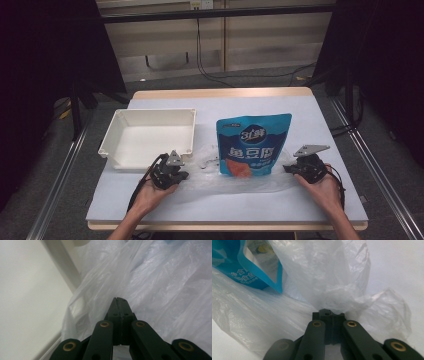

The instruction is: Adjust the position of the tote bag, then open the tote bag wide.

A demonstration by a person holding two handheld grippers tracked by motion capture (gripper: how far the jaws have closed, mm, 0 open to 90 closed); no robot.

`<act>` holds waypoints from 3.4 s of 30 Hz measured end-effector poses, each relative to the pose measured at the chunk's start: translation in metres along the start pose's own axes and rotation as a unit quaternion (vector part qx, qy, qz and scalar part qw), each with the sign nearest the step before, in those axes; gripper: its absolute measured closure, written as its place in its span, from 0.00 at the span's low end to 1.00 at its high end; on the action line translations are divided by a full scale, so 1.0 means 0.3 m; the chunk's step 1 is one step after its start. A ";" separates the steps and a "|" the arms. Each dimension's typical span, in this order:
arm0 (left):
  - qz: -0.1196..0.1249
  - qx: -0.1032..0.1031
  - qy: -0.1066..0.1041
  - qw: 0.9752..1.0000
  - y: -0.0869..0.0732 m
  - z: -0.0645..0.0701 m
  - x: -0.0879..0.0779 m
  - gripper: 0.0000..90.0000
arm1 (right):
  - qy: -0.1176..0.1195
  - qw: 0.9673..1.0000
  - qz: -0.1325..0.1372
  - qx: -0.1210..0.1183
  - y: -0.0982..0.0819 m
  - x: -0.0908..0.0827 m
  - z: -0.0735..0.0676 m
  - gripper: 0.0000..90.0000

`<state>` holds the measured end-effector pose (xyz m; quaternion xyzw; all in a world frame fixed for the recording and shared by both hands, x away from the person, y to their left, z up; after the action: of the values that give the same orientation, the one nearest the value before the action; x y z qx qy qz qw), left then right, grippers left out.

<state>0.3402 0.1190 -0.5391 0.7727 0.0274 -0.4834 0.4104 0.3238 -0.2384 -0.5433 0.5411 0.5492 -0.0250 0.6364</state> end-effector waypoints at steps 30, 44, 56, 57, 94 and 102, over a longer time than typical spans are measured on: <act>0.015 0.032 -0.038 0.999 0.007 0.038 0.000 1.00 | -0.039 0.999 -0.002 0.020 -0.060 -0.066 0.044 1.00; 0.069 0.018 -0.066 0.995 0.108 0.112 -0.039 0.96 | 0.031 0.997 0.066 -0.011 0.025 -0.075 -0.074 0.99; 0.090 -0.006 -0.095 0.991 0.246 0.176 0.003 0.96 | 0.045 0.998 0.040 -0.017 0.043 0.016 -0.160 0.99; 0.077 -0.012 -0.092 0.993 0.239 0.173 0.025 0.96 | 0.041 0.998 0.035 -0.018 0.040 0.019 -0.161 0.99; 0.033 0.000 -0.091 0.995 0.189 0.217 0.108 1.00 | 0.181 0.981 0.002 -0.074 -0.052 0.048 -0.366 1.00; 0.033 -0.005 -0.090 0.995 0.196 0.217 0.106 0.90 | 0.162 0.984 0.046 -0.062 -0.028 0.016 -0.343 0.89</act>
<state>0.3358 0.0260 -0.5406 0.7244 -0.0329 -0.5375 0.4305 0.2512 -0.1654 -0.5329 0.5224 0.6196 0.1265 0.5720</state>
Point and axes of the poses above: each handheld gripper's, and its own axes: x roughly forward along the jaws, y roughly out of its top, z roughly to its right, the point moved 9 cm from there along x, roughly forward along the jaws, and after that the axes turned 14 degrees about y, right-handed, at the moved point
